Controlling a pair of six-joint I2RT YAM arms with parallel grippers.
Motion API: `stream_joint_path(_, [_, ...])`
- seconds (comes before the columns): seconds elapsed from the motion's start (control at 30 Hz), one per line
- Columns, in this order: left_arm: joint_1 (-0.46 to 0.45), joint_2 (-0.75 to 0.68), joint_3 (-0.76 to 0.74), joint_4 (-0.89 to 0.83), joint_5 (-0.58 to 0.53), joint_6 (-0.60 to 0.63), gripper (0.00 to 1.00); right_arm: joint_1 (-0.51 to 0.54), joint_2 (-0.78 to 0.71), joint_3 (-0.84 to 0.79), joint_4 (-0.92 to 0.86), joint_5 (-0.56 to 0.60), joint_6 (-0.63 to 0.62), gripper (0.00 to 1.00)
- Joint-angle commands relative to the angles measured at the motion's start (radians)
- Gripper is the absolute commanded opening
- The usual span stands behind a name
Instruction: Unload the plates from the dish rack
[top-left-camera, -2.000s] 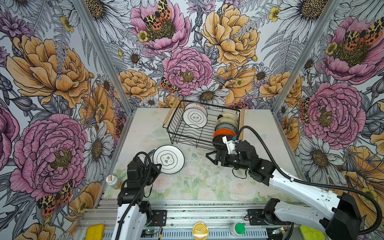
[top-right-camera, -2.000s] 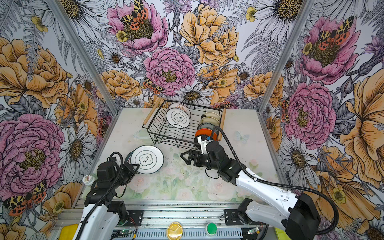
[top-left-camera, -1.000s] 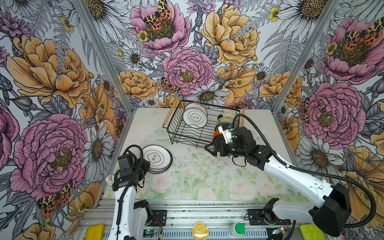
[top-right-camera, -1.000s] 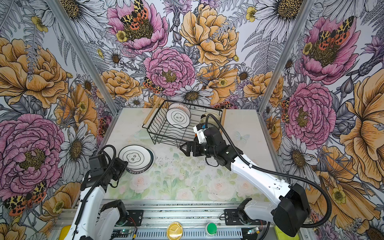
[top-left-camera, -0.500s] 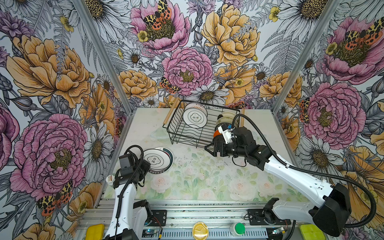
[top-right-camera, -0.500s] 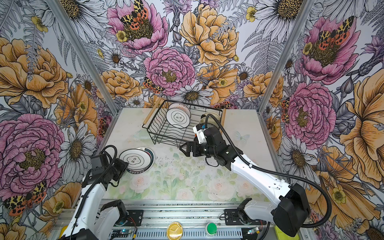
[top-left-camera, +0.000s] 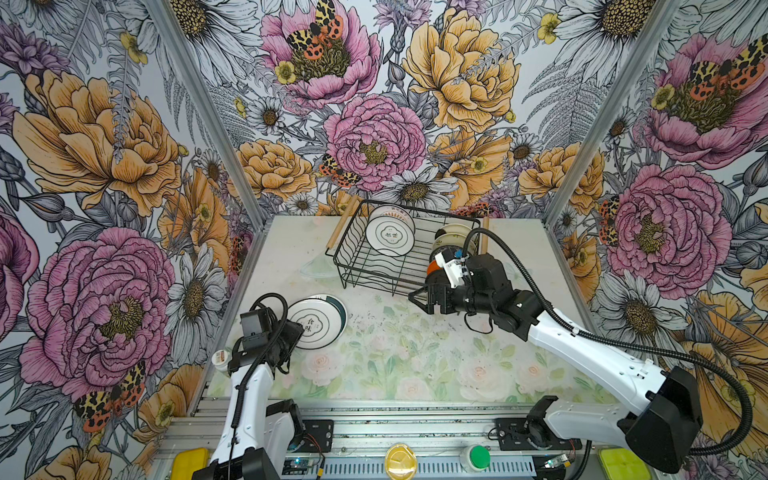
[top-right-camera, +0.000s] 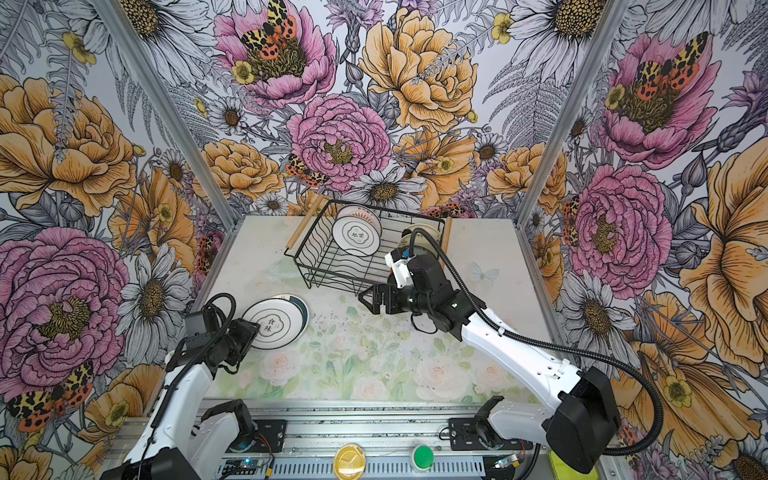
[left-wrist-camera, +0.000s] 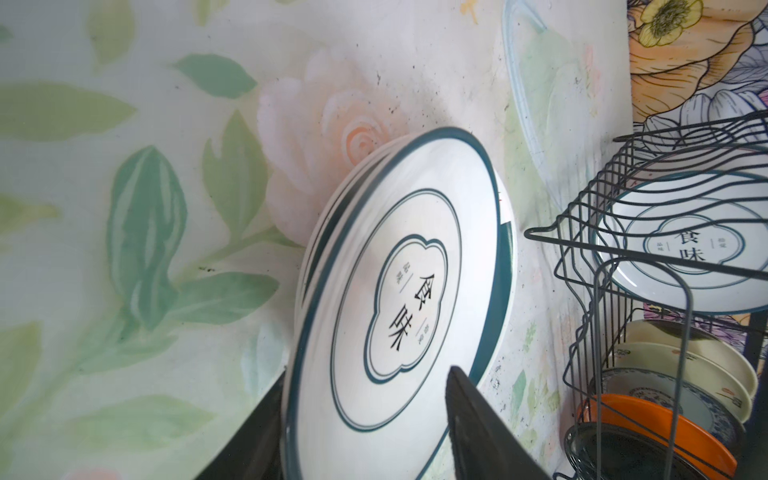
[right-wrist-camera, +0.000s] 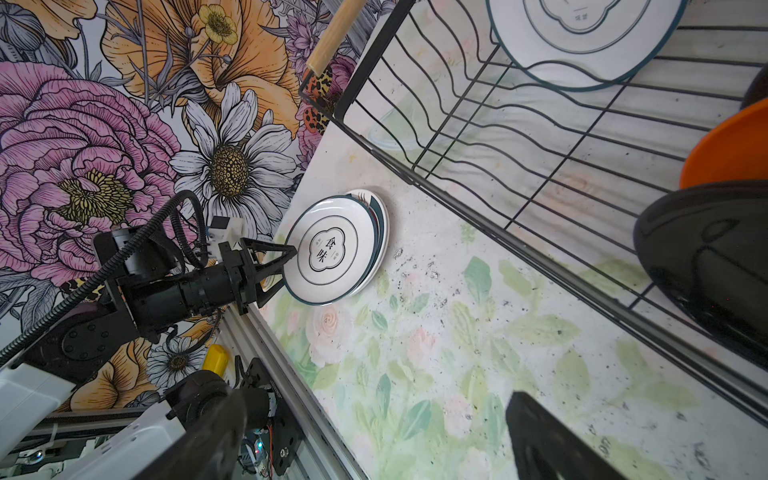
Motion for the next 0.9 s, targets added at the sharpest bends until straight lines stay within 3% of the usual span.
stream_joint_path(0.0, [-0.013,0.025,0.006,0.0,-0.032,-0.003,0.59,-0.008,0.003,0.019,0.005,-0.014,-0.021,0.99])
stream_joint_path(0.87, [-0.067,0.287,0.137,0.0,-0.12,0.083,0.63,-0.026,-0.036,-0.007,0.008,-0.023,-0.038,0.99])
